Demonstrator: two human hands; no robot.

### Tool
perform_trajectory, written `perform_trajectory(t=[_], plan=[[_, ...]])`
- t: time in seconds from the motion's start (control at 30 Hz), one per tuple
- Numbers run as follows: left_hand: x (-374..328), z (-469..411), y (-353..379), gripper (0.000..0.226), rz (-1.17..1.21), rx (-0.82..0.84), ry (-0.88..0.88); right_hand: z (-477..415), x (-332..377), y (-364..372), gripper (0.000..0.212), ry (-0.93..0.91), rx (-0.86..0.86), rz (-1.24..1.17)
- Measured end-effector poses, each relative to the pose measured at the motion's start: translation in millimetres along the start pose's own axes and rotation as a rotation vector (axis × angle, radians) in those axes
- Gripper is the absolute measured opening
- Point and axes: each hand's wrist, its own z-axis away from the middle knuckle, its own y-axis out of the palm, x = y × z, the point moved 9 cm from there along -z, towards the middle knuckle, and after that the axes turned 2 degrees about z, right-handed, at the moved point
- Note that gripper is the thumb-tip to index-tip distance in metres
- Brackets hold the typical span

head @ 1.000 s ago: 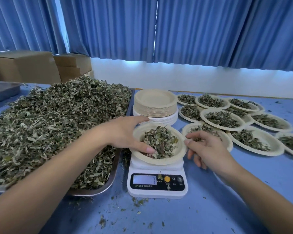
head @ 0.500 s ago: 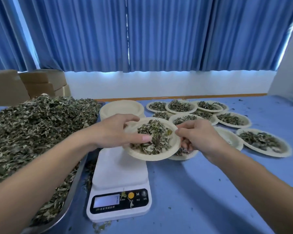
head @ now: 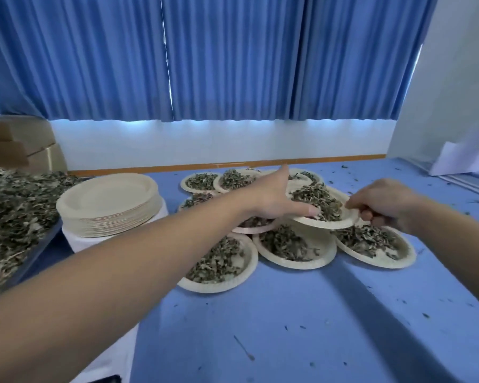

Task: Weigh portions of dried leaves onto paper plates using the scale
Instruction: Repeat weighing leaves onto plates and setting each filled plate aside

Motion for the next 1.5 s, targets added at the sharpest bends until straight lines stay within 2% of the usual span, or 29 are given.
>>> perform_trajectory(t=[0.23,0.4,0.5,0.57,0.63,0.7,0.77,0.9,1.0,1.2,1.3,1.37,1.43,1.5], plan=[[10,-68,39,0.131,-0.042,0.18,-0.041,-59,-29,-12,0.018,0.11,-0.069,0.074],[27,-88,55,0.138,-0.018,0.209,-0.089,-83,-35,-2,0.016,0.124,-0.071,0.115],[34,-90,59,0.138,-0.041,0.212,-0.105,-93,-33,6,0.023,0.111,-0.064,0.175],[34,-89,55,0.135,-0.06,0.213,-0.096,-96,-28,6,0.035,0.074,-0.121,0.361],[30,-85,48,0.128,-0.095,0.208,-0.07,-88,-16,2,0.039,-0.014,-0.254,0.611],[28,-78,35,0.116,-0.145,0.147,-0.025,-69,4,7,0.033,-0.133,-0.368,0.755],[28,-64,17,0.099,-0.191,0.044,0.021,-43,30,27,0.025,-0.288,-0.401,0.807],[37,-18,-27,0.067,-0.255,-0.136,0.088,27,94,101,0.02,-0.681,-0.224,0.743],[51,24,-63,0.052,-0.319,-0.21,0.099,71,136,161,0.009,-0.844,-0.046,0.674],[107,110,-134,0.033,-0.384,-0.303,0.008,125,212,242,0.026,-1.052,0.048,0.54],[144,146,-158,0.035,-0.338,-0.322,-0.098,143,236,267,0.04,-1.132,0.074,0.434],[171,168,-169,0.04,-0.315,-0.304,-0.151,150,248,288,0.033,-1.168,0.11,0.438],[187,180,-171,0.043,-0.306,-0.272,-0.159,146,250,303,0.023,-1.159,0.155,0.549],[200,189,-174,0.035,-0.31,-0.243,-0.131,144,252,319,0.025,-1.142,0.222,0.643]])
